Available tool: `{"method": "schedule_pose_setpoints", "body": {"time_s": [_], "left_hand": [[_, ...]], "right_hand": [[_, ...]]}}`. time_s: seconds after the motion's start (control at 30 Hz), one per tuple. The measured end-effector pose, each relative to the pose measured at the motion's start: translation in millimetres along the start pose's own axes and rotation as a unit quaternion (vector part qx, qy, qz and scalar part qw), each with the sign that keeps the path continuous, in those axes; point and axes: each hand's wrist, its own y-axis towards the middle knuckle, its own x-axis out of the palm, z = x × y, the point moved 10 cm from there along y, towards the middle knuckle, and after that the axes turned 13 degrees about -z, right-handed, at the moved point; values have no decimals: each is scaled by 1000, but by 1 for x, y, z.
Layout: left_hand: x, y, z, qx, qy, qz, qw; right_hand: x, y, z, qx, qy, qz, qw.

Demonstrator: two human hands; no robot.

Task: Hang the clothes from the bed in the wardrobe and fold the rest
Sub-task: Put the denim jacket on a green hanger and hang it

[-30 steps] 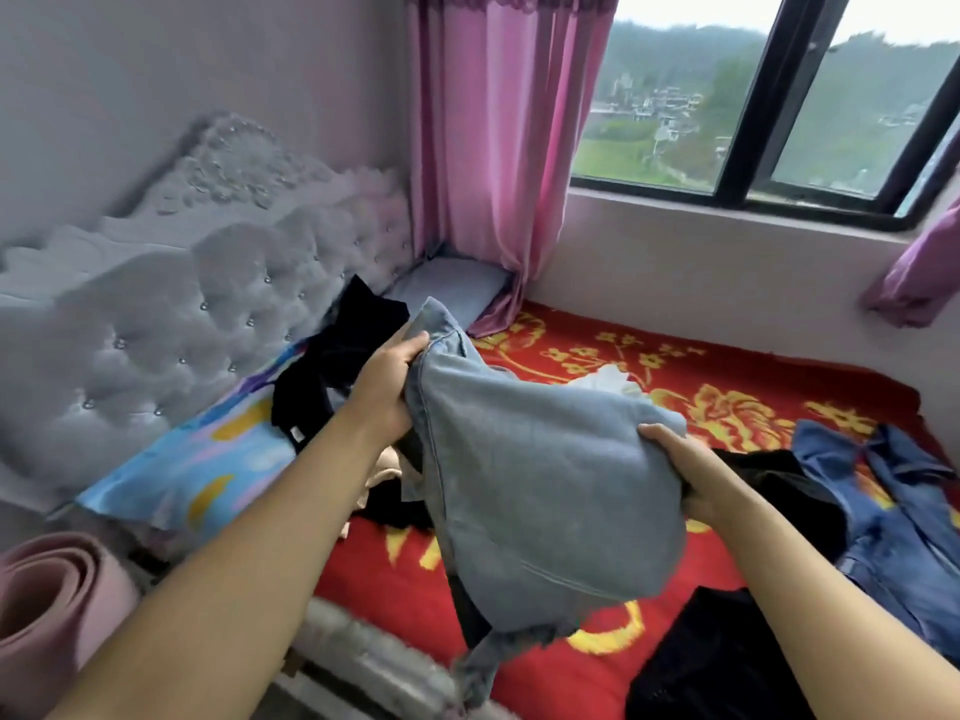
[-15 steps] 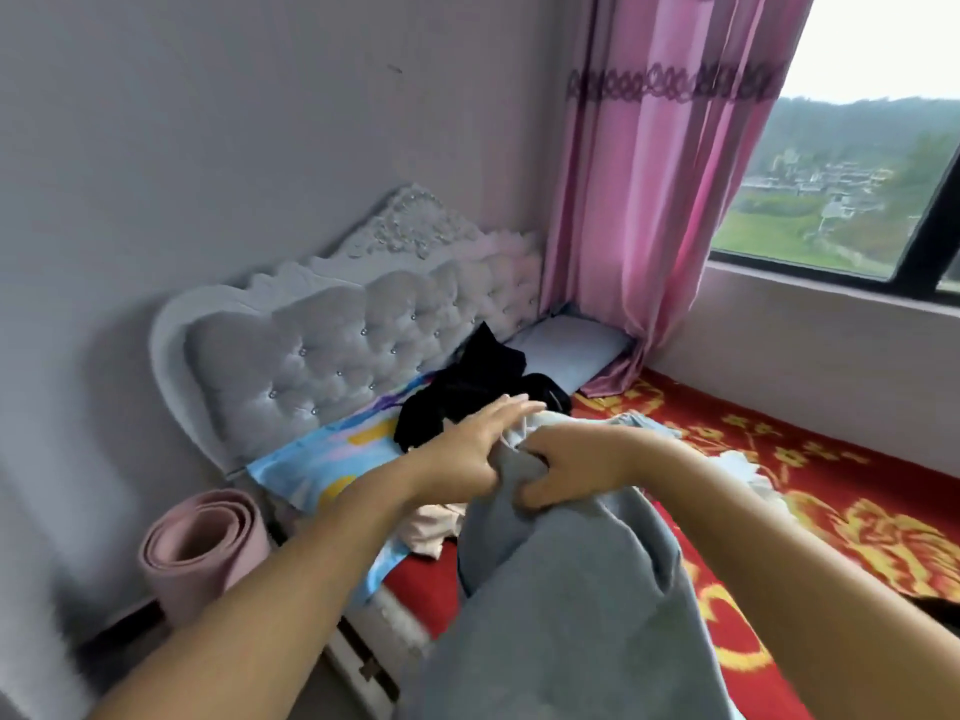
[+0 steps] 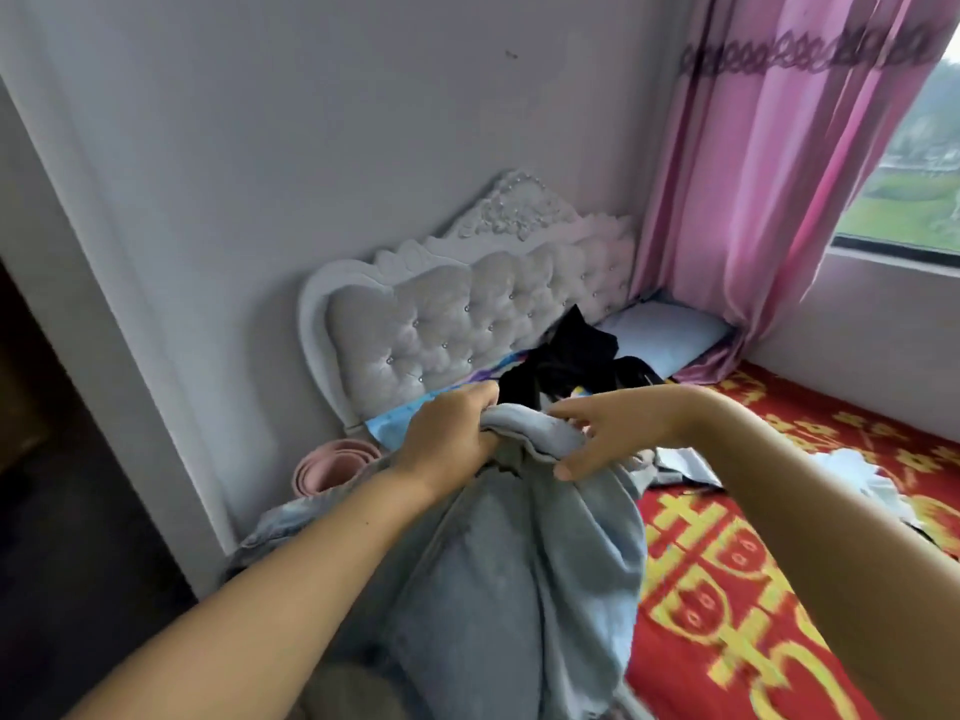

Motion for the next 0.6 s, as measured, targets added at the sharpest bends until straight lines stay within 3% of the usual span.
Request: {"method": "schedule_pose_setpoints", "body": {"time_s": [0.07,0.13,0.2,0.3,0.37,0.47,0.53,0.6], "left_hand": [[-33,-28,-10,13,-59,76,995],[-56,-54,-29,9,-125,133,983],[-70,-80,-45,-6,-146,139,979],[-74,-109,-72,-59,-129,71,987],[-70,-129,-94,-106,-98,-34,989],[-62,-167,-119,-161,-90,-172,968],[-68,-192,-132,-190,-121,-194,955],[-92,-209,-146,-220,-129,-153,955]], "right_hand": [[19,13,-2,9,31,-14,999],[29,39,-9,24,-49,54,997],[41,59,-27,14,-68,145,987],[47,67,-53,-14,-9,261,965],[45,70,-68,-56,59,331,940],[44,74,-92,-91,118,371,917],[42,78,-111,-132,162,380,901],[38,79,-130,-152,188,387,890]]}}
